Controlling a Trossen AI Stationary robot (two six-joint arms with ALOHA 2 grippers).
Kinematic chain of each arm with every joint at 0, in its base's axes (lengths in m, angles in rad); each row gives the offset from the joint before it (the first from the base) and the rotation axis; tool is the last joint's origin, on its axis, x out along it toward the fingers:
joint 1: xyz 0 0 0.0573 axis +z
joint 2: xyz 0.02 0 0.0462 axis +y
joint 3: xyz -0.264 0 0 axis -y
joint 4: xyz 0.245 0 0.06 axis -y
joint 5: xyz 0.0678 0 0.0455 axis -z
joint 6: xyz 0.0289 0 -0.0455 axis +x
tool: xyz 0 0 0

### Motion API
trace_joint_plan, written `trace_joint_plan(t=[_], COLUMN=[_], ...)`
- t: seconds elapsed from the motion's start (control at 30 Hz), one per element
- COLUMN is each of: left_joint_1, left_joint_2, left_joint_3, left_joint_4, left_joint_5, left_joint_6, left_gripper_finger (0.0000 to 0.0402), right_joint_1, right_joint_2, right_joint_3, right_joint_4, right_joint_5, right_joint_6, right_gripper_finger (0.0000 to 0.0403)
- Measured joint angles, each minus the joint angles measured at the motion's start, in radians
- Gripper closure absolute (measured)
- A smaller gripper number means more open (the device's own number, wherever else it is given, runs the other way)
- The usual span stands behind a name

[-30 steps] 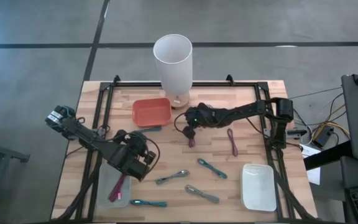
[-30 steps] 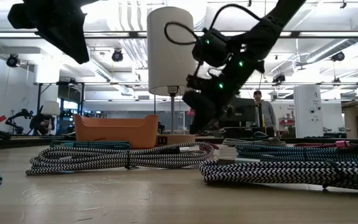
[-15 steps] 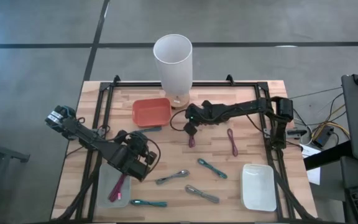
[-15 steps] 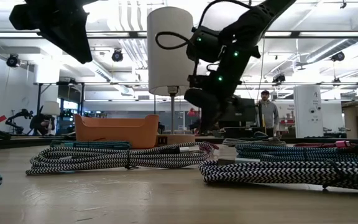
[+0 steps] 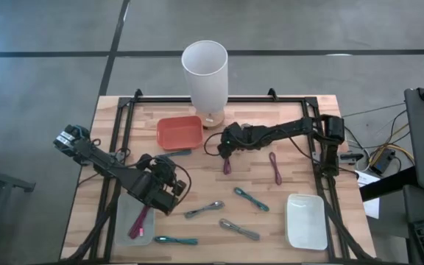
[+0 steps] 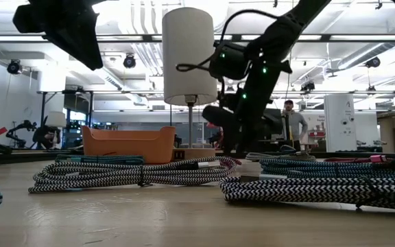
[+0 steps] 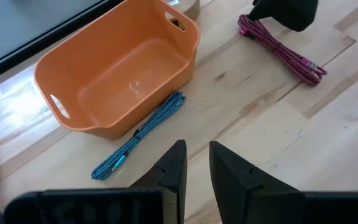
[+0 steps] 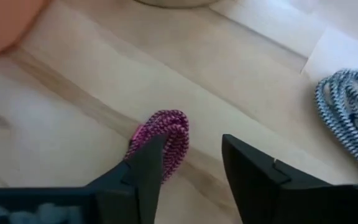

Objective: Pick & Place USB Port
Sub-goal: Put the left pink charger cable into the gray bin

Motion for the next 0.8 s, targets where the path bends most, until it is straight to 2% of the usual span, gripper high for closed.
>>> trace_joint_plan(t=[0.23,0.37,0.5,0.8], left_joint_1=[0.0,0.0,0.0,0.0], left_joint_2=[0.0,0.0,0.0,0.0], left_joint_3=[0.0,0.0,0.0,0.0], left_joint_4=[0.006,0.008,0.008,0.008], left_joint_5=[0.0,0.0,0.0,0.0], left_joint_6=[0.015,0.015,0.015,0.014], left_gripper_finger=[0.0337,0.0337,0.0337,0.0337], right_joint_1=[-0.001,-0.001,-0.001,0.001], right_joint_2=[0.05,0.072,0.081,0.055], right_joint_3=[-0.01,-0.008,-0.007,0.0], right_joint_4=[0.07,0.094,0.099,0.083], right_joint_5=[-0.012,-0.006,-0.007,-0.022], right_joint_6=[0.028,-0.007,-0.021,-0.101], right_gripper_finger=[0.0212,0.0221,0.026,0.0385])
